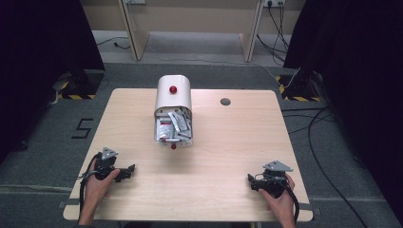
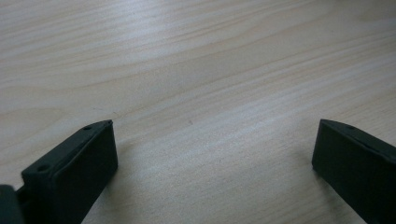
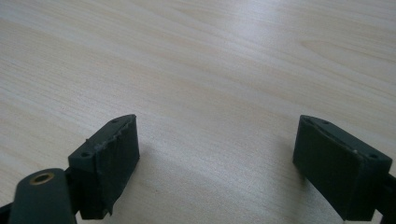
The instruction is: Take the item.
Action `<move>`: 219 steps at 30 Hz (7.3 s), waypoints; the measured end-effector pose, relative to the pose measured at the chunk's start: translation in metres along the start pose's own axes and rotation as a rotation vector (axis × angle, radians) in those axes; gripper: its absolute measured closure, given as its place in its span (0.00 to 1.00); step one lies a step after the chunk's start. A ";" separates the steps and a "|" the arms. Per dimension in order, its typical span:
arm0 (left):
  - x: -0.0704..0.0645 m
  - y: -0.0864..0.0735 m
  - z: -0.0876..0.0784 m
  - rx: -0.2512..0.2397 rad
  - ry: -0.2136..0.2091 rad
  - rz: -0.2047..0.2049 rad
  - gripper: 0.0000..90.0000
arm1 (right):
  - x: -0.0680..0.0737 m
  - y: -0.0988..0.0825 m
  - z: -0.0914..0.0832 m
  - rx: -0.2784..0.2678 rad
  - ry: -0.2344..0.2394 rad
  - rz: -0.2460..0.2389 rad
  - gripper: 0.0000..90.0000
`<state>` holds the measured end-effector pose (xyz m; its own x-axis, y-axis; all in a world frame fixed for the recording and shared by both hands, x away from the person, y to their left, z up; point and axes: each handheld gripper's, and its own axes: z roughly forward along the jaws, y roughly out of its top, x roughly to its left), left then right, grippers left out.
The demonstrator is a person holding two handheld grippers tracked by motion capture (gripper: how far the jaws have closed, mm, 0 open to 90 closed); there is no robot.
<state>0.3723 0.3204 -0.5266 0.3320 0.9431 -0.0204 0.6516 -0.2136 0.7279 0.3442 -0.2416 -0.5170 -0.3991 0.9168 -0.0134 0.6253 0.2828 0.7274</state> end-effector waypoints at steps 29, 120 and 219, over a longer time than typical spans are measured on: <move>0.000 0.000 0.000 -0.001 -0.001 -0.001 0.00 | 0.019 0.007 -0.011 -0.099 0.072 -0.012 0.20; 0.000 0.000 0.000 -0.003 0.000 -0.003 0.00 | 0.174 0.201 0.000 -0.335 0.288 -0.339 0.46; 0.000 0.000 0.000 -0.003 0.000 -0.003 0.00 | 0.113 0.188 -0.047 -0.467 0.218 -0.372 0.99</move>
<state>0.3723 0.3201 -0.5268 0.3301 0.9437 -0.0230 0.6508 -0.2099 0.7296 0.3848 -0.0982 -0.3495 -0.6917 0.6883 -0.2186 0.0794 0.3734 0.9243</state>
